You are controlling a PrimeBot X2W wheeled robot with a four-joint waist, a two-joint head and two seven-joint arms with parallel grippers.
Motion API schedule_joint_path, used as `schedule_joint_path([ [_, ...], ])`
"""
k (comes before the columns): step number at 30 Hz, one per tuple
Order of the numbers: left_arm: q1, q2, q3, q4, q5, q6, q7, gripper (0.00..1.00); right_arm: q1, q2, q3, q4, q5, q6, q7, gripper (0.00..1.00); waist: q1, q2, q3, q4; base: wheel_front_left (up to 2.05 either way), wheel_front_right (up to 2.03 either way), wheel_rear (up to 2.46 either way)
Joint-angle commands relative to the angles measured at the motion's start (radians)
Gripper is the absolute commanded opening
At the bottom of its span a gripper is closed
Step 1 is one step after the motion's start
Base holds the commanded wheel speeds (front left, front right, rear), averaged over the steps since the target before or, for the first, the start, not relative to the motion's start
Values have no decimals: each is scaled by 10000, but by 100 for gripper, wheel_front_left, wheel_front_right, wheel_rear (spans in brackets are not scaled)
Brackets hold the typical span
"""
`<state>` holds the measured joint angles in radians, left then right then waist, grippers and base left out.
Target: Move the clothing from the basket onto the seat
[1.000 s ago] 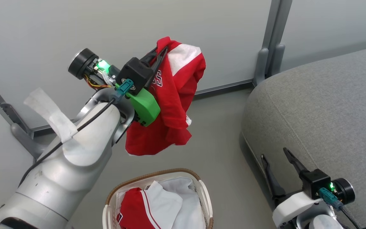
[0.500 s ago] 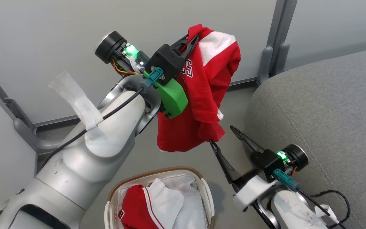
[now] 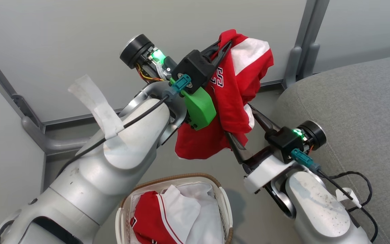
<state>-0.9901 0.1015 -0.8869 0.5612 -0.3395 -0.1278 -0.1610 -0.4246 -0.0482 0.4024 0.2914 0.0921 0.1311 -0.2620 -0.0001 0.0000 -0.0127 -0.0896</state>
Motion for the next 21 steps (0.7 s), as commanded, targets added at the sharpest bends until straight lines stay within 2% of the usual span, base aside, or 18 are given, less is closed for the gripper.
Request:
schedule_joint_path([
  [1,12,-38,-30,-43,-79,-16,-35,0,-140,-40,-55,85,135,-7,-46,100,1,0,31,38,0,0,0],
  [4,143,-26,-69,-127,-168,-18,-67,0,-305,-39,-85,309,287,-7,-46,97,1,0,59,79,0,0,0],
  [5,180,-26,-77,-145,-203,-18,-74,0,-356,-40,-93,363,326,-7,-47,75,1,0,65,87,0,0,0],
  [6,220,-28,-85,-165,-218,-18,-71,0,-418,-40,-75,433,356,-7,-46,46,1,0,73,95,0,0,0],
  [7,241,-25,-92,-173,-248,-19,-74,0,-450,-39,-47,483,381,-7,-47,38,1,0,80,100,0,0,0],
  [8,258,-20,-93,-186,-285,-19,-85,0,-487,-39,-20,550,399,-7,-46,36,1,0,90,105,0,0,0],
  [10,311,-6,-98,-190,-320,-10,-102,0,-559,-40,28,656,410,-7,-46,6,1,0,104,112,0,0,0],
  [11,357,-3,-104,-190,-361,1,-112,0,-599,-40,30,685,428,-7,-46,0,1,0,107,113,0,0,0],
  [21,649,165,-17,-98,-684,103,-136,0,-568,-39,-121,835,381,-7,-46,0,1,0,137,56,0,0,0],
])
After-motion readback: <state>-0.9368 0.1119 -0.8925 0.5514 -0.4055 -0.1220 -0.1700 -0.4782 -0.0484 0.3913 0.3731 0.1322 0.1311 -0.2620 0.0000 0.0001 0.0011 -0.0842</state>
